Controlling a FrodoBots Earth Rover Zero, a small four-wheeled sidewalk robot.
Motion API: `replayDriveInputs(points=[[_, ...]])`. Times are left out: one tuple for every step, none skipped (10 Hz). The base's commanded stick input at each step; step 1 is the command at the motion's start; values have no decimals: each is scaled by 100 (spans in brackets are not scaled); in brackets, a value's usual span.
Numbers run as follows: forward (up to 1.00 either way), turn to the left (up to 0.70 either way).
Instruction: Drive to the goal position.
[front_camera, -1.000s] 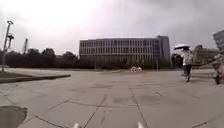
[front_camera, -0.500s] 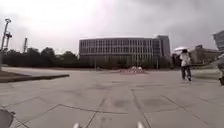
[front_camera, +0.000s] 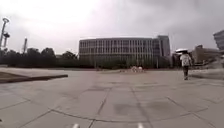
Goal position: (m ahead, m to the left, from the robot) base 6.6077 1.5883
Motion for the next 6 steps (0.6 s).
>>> replayDriveInputs(points=[[50,0],[50,0],[50,0],[50,0],[50,0],[50,0]])
